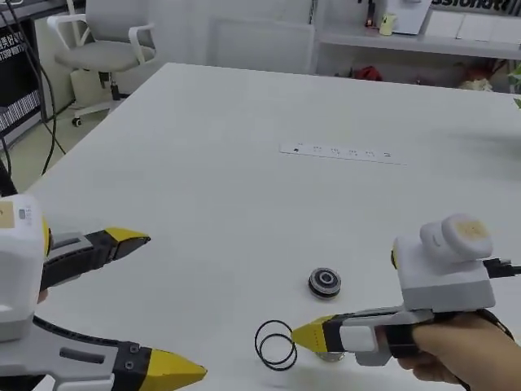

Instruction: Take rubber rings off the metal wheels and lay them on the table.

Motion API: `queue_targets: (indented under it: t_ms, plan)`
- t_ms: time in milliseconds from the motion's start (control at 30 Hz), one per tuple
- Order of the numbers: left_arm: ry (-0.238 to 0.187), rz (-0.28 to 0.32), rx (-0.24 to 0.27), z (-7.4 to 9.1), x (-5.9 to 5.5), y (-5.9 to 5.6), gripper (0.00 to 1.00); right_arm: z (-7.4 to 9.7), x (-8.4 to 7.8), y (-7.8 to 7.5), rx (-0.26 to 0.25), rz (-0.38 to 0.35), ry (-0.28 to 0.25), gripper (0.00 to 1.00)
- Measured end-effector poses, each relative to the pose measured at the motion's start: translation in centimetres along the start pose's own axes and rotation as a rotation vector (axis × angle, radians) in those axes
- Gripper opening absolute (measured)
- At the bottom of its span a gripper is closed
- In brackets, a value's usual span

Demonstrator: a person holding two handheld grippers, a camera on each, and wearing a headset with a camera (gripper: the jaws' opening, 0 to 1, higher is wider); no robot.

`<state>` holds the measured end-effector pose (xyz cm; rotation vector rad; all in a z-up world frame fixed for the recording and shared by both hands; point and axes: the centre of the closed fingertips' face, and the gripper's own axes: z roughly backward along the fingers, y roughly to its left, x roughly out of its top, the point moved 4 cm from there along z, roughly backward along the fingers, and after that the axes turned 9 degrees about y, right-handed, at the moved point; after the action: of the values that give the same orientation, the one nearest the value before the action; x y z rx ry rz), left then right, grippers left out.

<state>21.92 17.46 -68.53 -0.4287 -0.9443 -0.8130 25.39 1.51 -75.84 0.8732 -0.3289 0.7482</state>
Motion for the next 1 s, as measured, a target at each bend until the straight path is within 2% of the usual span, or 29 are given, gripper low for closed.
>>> queue_targets:
  t_ms: [267, 467, 700, 1000]
  plan:
    - [0.012, 0.015, -0.001, 0.0, -0.5, 0.0, 0.99, -0.8, -0.5, 0.0, -0.020, 0.036, 0.032, 0.00]
    - [0.019, 0.018, -0.006, -0.1, -0.7, -0.2, 0.98, -1.4, -1.0, -0.6, -0.060, 0.048, 0.055, 0.00]
    - [0.025, 0.014, -0.008, -0.1, -0.8, -0.3, 0.98, -1.6, -1.1, -0.8, -0.082, 0.092, 0.072, 0.00]
    - [0.031, 0.010, -0.009, 0.0, -0.8, -0.3, 0.98, -1.1, -0.7, -1.2, -0.099, 0.099, 0.065, 0.01]
